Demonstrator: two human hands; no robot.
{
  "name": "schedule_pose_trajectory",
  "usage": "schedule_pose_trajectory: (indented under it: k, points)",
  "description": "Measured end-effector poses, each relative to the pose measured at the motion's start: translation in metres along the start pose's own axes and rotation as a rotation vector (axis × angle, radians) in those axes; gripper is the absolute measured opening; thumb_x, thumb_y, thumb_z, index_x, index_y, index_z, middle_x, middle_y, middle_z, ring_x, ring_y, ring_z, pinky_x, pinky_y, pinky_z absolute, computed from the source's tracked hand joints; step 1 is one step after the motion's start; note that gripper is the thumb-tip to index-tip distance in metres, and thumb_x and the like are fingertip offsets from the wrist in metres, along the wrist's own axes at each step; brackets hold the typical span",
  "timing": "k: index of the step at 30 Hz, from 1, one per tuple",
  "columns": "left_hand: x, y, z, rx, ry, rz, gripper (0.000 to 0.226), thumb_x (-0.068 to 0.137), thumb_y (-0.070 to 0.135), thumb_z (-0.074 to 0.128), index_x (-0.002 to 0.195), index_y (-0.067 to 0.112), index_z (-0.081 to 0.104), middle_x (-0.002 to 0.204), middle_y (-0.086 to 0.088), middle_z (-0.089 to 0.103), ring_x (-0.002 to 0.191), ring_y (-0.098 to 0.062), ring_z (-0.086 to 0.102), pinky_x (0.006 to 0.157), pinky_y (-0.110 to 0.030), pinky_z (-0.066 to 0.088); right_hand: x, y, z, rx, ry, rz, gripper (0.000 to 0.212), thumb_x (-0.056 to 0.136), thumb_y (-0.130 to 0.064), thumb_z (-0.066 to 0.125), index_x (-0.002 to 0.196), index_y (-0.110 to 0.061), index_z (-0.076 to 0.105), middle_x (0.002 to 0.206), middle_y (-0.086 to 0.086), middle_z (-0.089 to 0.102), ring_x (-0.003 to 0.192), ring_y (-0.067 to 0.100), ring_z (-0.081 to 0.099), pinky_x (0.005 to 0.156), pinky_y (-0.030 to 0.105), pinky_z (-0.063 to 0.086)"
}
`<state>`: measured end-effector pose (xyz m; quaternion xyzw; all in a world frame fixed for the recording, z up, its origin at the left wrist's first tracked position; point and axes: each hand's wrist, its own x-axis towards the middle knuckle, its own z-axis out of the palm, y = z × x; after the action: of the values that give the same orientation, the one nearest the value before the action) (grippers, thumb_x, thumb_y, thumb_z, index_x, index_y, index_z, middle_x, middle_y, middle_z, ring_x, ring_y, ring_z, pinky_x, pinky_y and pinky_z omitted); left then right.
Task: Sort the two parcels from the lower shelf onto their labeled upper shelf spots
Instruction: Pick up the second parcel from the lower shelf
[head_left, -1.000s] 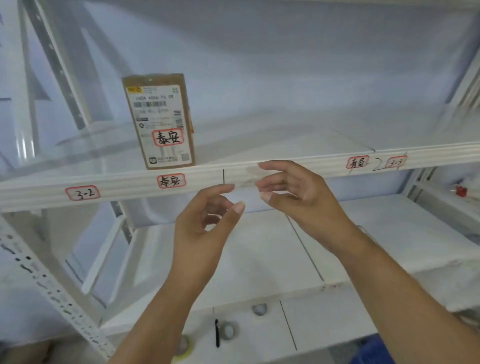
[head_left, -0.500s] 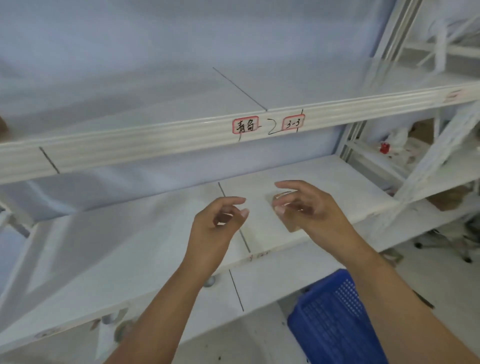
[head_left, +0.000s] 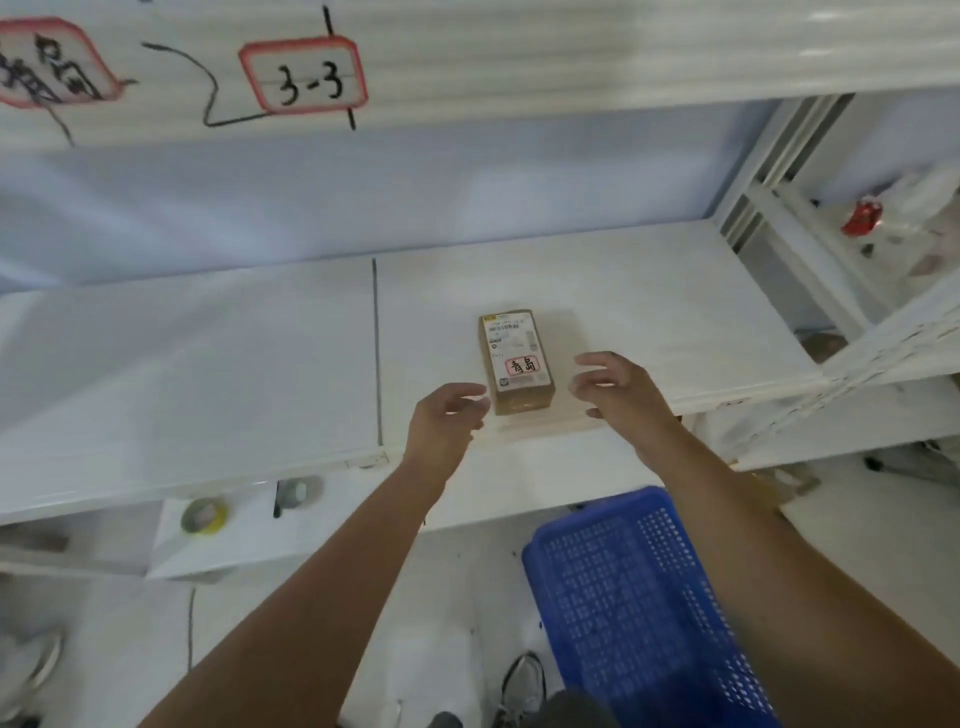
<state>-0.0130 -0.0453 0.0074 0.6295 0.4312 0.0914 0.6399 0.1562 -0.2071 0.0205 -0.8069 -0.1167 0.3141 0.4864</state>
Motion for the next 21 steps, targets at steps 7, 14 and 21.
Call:
schedule_pose_trajectory:
  k: [7, 14, 21]
  points:
    - [0.046, -0.006, 0.042, -0.022, 0.103, -0.201, 0.06, 0.096, 0.042, 0.067, 0.148, 0.014, 0.062, 0.137, -0.005, 0.07, 0.127, -0.03, 0.064, 0.112, -0.045, 0.051, 0.052, 0.004, 0.024, -0.156, -0.115, -0.002, 0.065, 0.097, -0.027, 0.074, 0.158, -0.023, 0.05, 0.14, -0.005, 0.059, 0.127, 0.024, 0.064, 0.113, 0.048, 0.052]
    - [0.046, -0.004, 0.054, -0.083, 0.097, -0.116, 0.037, 0.101, 0.043, 0.065, 0.132, 0.026, 0.076, 0.114, 0.008, 0.079, 0.11, -0.018, 0.07, 0.089, -0.025, 0.051, 0.053, 0.014, 0.045, -0.022, -0.036, -0.054, 0.039, 0.1, -0.025, 0.07, 0.138, -0.022, 0.074, 0.134, -0.004, 0.078, 0.122, 0.021, 0.071, 0.084, 0.021, 0.054]
    - [-0.012, 0.006, 0.009, -0.197, 0.05, 0.014, 0.048, 0.099, 0.037, 0.072, 0.146, 0.031, 0.066, 0.127, 0.009, 0.08, 0.121, -0.019, 0.071, 0.101, -0.038, 0.053, -0.005, -0.001, 0.051, 0.242, -0.043, -0.153, 0.044, 0.096, -0.014, 0.077, 0.139, -0.019, 0.071, 0.136, -0.002, 0.075, 0.132, 0.019, 0.068, 0.107, 0.04, 0.061]
